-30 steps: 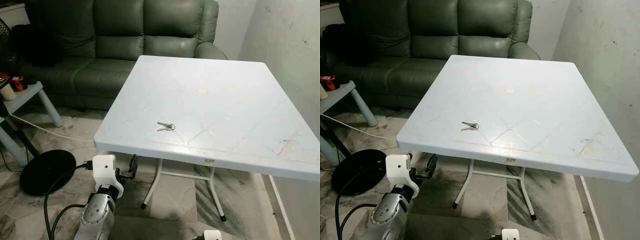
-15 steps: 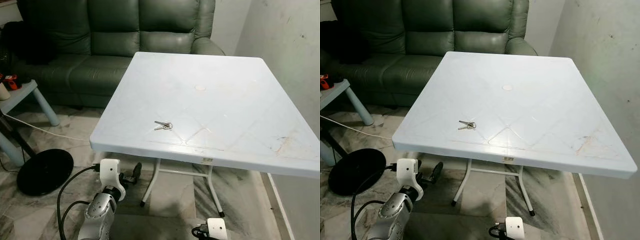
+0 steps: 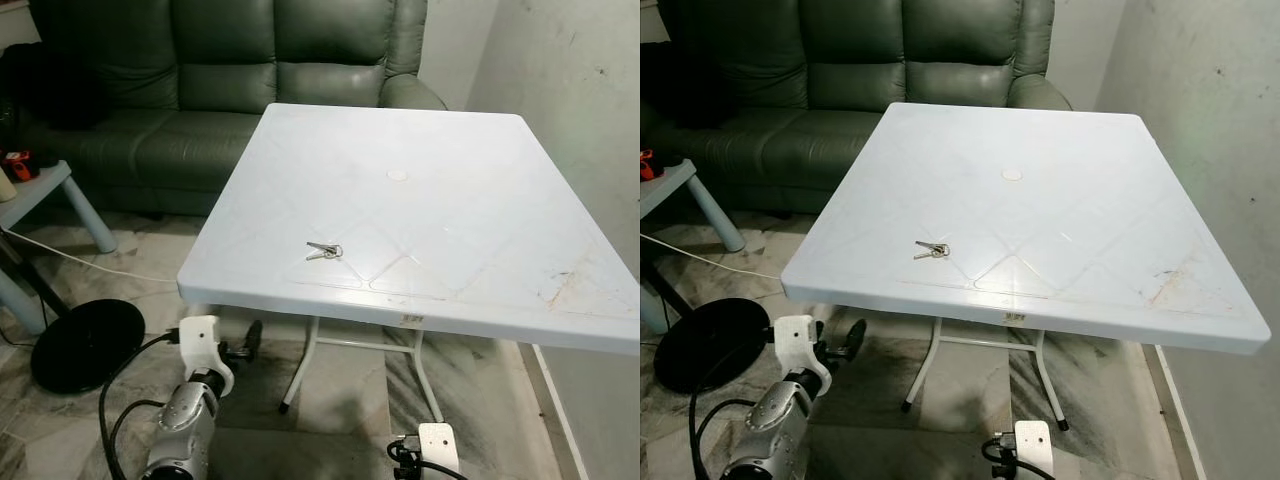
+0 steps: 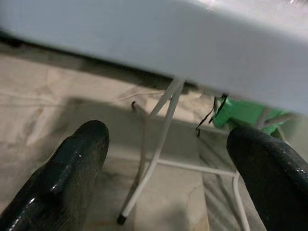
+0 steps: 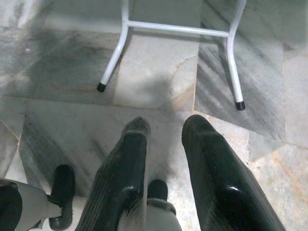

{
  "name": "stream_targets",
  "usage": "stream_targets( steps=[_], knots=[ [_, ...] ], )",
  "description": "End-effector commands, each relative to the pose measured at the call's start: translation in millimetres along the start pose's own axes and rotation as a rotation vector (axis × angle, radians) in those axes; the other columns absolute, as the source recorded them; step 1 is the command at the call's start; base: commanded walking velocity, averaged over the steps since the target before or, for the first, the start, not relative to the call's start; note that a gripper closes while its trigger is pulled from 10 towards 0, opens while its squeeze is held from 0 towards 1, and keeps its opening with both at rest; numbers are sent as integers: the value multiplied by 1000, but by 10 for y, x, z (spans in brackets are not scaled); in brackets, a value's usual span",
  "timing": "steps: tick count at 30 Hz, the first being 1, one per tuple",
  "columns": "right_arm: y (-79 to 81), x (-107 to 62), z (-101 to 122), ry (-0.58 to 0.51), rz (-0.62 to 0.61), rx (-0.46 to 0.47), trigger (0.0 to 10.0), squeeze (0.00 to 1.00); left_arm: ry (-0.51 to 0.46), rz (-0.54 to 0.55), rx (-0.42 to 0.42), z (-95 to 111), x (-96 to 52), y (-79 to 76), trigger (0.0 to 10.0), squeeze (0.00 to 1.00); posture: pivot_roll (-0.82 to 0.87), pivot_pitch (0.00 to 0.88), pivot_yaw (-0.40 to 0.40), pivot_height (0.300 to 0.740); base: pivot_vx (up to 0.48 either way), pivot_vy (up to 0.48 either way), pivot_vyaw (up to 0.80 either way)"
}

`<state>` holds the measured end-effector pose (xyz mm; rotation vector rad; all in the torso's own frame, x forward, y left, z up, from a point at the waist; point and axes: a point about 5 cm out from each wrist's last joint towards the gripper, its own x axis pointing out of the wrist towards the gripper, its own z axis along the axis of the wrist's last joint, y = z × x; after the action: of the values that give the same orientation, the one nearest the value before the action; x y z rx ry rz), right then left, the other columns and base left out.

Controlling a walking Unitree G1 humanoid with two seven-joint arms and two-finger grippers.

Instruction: Hang keys on a hook

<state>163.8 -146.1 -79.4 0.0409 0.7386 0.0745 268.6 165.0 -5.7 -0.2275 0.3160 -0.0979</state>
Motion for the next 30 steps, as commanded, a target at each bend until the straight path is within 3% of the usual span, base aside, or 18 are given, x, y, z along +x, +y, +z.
stream_targets(
  steps=[1, 11, 30],
  knots=[
    [-439, 193, 1283, -458, 24, -27, 10000, 0, 11, 19, 6, -13, 3, 34, 10000, 0, -11, 10, -22, 740, 0, 0, 0],
    [-464, 218, 1037, -333, 29, -8, 10000, 0, 74, 48, -13, -132, -1, 34, 10000, 0, -11, 0, -22, 740, 0, 0, 0],
    [-437, 230, 1038, -330, 41, 1, 10000, 0, 68, 52, -24, -108, 20, 46, 10000, 0, -11, 0, -19, 740, 0, 0, 0]
  ],
)
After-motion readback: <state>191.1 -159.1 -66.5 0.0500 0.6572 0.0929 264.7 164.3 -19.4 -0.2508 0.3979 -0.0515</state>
